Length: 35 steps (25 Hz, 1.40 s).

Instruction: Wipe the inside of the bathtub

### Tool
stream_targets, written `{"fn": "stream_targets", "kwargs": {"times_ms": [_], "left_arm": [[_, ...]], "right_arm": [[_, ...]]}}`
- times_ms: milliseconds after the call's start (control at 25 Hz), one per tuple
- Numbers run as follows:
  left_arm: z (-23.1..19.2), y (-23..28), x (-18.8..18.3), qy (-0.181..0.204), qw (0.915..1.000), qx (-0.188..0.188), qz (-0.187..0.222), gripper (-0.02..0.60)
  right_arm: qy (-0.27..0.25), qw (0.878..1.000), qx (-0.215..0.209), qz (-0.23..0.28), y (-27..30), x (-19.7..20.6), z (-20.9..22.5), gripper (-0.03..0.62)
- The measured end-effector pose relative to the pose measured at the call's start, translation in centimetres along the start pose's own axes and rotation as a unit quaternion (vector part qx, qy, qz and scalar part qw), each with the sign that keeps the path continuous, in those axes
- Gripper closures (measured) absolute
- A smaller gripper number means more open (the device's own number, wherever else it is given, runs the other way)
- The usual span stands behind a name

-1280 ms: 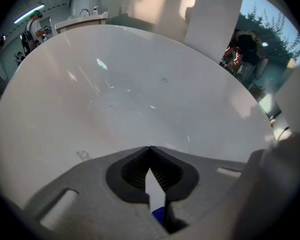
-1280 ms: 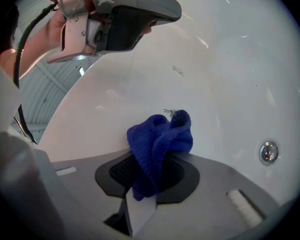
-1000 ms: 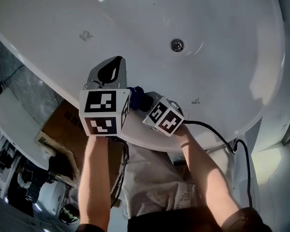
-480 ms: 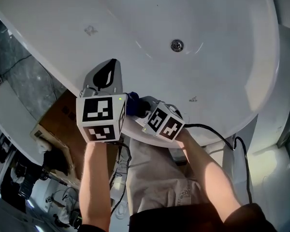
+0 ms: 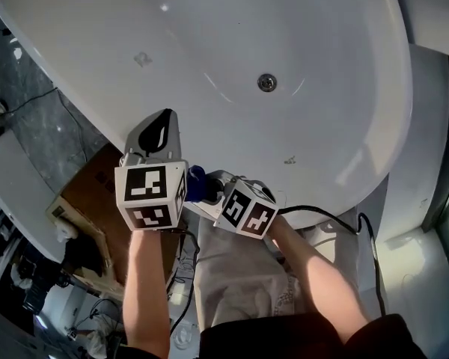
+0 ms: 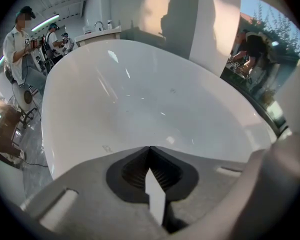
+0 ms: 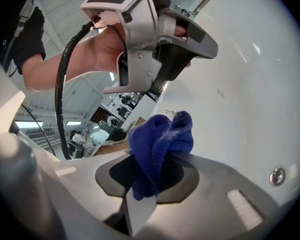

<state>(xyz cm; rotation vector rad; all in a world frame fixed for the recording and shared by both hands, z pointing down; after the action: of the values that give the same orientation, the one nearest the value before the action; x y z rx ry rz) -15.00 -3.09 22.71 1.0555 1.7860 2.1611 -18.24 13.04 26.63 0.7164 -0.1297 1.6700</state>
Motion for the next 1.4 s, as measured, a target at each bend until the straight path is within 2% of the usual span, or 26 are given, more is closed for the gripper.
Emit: {"fn": "stream_targets", "kwargs": {"times_ms": [120,240,400,640,840,1120,1240,1400], "left_arm": [[0.0,-0.7,-0.3,-0.001,1.0,-0.003,0.003,0.577],[-0.3,-0.9,-1.0,-0.006,0.9996,-0.013,0.024,0.577],[-0.4,-0.4,-0.9,-0.016,0.9992,-0.017,0.032,0.578],[0.5,0.3,-1.1,-0.015,0.9997,-0.01,0.02,0.577],[1.1,1.7,-0.7,-0.012,0.9999,-0.002,0.01,0.577],[2.9,5.9,1.0,-0.022,0.9997,0.004,0.001,0.577],[4.2,8.7,2.6,-0.014,0.9995,0.024,-0.013,0.577],[4.9,12.1,4.6,0.001,0.9986,0.041,-0.035,0.577]], "right_arm": [[-0.033,0.999,-0.026,-0.003,-0.3,-0.8,-1.7,0.505],[-0.07,0.996,-0.054,-0.01,-0.2,-1.6,-2.5,0.505],[-0.064,0.996,-0.054,-0.003,-0.8,-1.7,-1.4,0.503],[-0.047,0.999,0.012,0.001,-4.7,-0.7,2.6,0.502],[-0.032,0.997,0.064,-0.021,-6.5,1.6,7.5,0.502],[-0.054,0.991,0.108,-0.055,-8.1,4.1,15.6,0.502],[-0.037,0.99,0.127,-0.058,-7.6,5.7,18.2,0.502],[-0.043,0.983,0.143,-0.107,-5.9,8.5,21.3,0.5]]}}
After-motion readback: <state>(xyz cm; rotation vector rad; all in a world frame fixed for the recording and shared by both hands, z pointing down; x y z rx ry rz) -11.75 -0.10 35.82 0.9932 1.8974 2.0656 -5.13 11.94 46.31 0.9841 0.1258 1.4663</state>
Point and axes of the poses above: the fingertips, and each gripper's own axes: y forward along the fingers, z to its right, x out of its underside, the point moved 7 cm from there along -y, backward along the fingers, and after that the axes turned 3 degrees about -x, right-handed, at the moved point
